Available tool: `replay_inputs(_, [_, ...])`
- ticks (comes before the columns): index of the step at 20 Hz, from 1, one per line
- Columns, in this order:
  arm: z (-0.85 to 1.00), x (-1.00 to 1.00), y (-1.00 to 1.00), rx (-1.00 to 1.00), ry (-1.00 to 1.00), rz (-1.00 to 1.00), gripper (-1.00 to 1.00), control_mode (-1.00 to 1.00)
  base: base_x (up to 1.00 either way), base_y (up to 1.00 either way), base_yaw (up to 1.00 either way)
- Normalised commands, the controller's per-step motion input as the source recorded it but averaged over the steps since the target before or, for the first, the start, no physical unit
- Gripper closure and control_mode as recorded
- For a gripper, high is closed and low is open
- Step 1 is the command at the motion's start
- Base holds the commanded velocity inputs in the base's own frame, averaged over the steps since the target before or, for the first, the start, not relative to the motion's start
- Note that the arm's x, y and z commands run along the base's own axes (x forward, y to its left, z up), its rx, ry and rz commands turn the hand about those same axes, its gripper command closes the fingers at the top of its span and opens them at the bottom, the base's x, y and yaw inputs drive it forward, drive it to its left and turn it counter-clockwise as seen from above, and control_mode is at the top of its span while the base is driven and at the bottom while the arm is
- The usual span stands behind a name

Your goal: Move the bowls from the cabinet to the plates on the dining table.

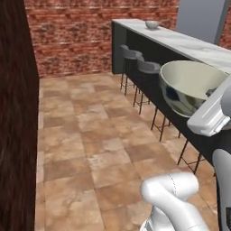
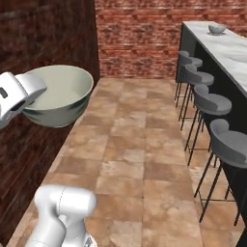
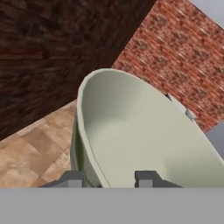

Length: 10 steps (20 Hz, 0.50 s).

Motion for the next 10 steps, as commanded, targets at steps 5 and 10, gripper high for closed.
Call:
replay_inputs(5, [0.00,0.00,0.00,0.00,0.00,0.00,1.00,1.00,1.00,0.26,-0.28])
replay_inputs(10, [0.00,0.00,0.00,0.00,0.00,0.00,1.00,1.00,1.00,0.25,-0.31])
